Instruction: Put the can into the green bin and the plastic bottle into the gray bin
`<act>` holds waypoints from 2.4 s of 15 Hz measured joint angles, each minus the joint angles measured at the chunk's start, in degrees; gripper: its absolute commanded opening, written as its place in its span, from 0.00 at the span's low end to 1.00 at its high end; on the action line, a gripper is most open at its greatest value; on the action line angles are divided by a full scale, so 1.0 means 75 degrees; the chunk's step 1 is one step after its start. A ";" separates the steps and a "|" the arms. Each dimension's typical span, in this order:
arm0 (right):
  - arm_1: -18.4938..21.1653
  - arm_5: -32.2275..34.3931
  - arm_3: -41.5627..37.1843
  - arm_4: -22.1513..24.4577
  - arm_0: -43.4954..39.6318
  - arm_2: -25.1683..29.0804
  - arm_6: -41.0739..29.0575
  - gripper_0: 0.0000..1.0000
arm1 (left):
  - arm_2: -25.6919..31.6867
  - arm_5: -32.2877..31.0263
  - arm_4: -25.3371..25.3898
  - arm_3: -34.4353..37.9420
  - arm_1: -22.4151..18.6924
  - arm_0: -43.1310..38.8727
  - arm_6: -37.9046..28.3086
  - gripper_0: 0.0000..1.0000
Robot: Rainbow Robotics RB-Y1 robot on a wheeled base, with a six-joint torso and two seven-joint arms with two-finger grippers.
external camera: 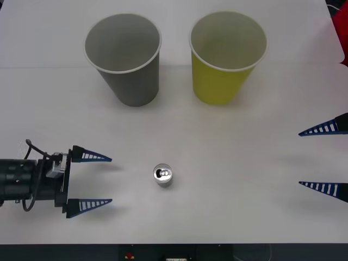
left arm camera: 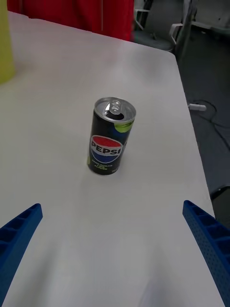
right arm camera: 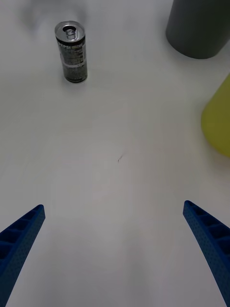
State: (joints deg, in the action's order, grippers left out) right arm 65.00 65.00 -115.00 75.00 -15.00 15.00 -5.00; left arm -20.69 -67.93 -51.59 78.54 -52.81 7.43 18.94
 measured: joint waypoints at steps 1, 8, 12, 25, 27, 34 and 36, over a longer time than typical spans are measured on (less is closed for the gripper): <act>0.0000 0.0000 0.0000 0.0000 0.0000 0.0000 0.0000 1.00 | -0.0145 -0.0204 0.0107 -0.0311 0.0117 0.0178 0.0072 1.00; 0.0000 0.0000 0.0000 0.0000 0.0000 0.0000 0.0000 1.00 | -0.0985 -0.0625 0.0400 -0.1807 0.1011 0.1187 0.0763 1.00; 0.0000 0.0000 0.0000 0.0000 0.0000 0.0000 0.0000 1.00 | -0.1287 -0.0590 0.0406 -0.2597 0.1780 0.1665 0.1168 1.00; 0.0000 0.0000 0.0000 0.0000 0.0000 0.0000 0.0001 1.00 | -0.2338 0.1209 0.0727 -0.2670 0.2632 0.2291 0.1701 1.00; 0.0000 0.0000 0.0000 0.0000 0.0000 0.0000 0.0001 1.00 | -0.2339 0.1217 0.0727 -0.2670 0.2636 0.2302 0.1716 1.00; 0.0000 0.0000 0.0000 0.0000 0.0000 0.0000 0.0000 1.00 | -0.2339 0.1216 0.0727 -0.2669 0.2636 0.2326 0.1738 0.00; 0.0000 0.0000 0.0000 0.0000 0.0000 0.0000 0.0000 1.00 | -0.2339 0.1217 0.0727 -0.2669 0.2636 0.2326 0.1751 0.00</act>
State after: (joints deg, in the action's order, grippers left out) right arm 65.00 65.00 -115.00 75.00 -15.00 15.00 -5.00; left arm -38.23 -58.80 -46.14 58.52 -33.04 24.88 32.07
